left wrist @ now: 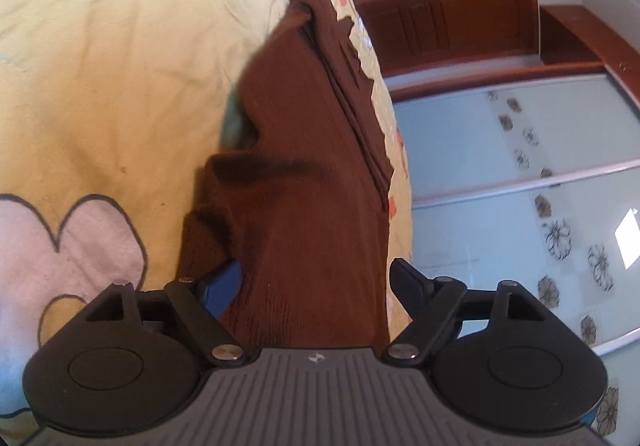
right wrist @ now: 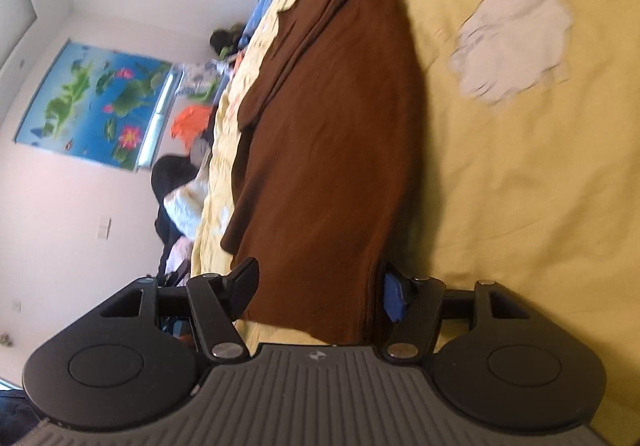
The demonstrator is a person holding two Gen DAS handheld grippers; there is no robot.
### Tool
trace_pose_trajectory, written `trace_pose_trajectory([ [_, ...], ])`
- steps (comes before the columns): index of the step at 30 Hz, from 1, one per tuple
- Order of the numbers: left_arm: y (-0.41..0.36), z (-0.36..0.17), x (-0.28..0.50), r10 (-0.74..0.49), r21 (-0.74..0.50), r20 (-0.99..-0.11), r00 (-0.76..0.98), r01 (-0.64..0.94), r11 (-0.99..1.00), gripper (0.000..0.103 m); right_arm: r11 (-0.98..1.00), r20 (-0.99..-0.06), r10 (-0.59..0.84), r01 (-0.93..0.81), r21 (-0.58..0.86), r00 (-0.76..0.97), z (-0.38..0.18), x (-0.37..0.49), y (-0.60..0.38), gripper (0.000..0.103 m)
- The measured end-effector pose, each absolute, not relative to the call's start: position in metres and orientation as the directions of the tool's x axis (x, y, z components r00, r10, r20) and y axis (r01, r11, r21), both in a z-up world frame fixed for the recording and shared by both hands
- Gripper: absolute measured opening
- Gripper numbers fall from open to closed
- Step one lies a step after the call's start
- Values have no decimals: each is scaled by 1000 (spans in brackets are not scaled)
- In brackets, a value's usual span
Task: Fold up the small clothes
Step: 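Grasp the sweater hem with both grippers and lift it toward the collar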
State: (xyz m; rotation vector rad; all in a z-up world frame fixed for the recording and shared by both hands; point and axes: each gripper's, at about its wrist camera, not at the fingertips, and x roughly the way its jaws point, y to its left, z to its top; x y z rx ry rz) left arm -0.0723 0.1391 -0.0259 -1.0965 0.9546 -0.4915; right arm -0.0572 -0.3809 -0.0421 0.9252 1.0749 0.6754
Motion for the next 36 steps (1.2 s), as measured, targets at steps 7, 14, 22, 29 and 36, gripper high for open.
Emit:
trace_pose_trajectory([
  [7, 169, -4, -71, -612, -776, -557, 562, -88, 625, 80, 531, -489, 771, 13, 847, 408, -32, -68, -408, 68],
  [14, 153, -23, -72, -749, -877, -427, 507, -31, 479, 82, 500, -459, 806, -15, 866, 373, -41, -55, -388, 69],
  [22, 151, -39, -78, -739, -853, -504, 447, -123, 507, 6, 499, -479, 809, 33, 866, 339, -47, -57, -390, 19],
  [29, 148, 22, -101, -732, -801, -480, 483, 98, 590, 4, 508, -454, 825, -88, 857, 338, -21, -86, -393, 12],
  [36, 163, -25, -114, -707, -794, -574, 414, -70, 603, 5, 550, -524, 795, 1, 835, 305, -43, -116, -417, 13],
])
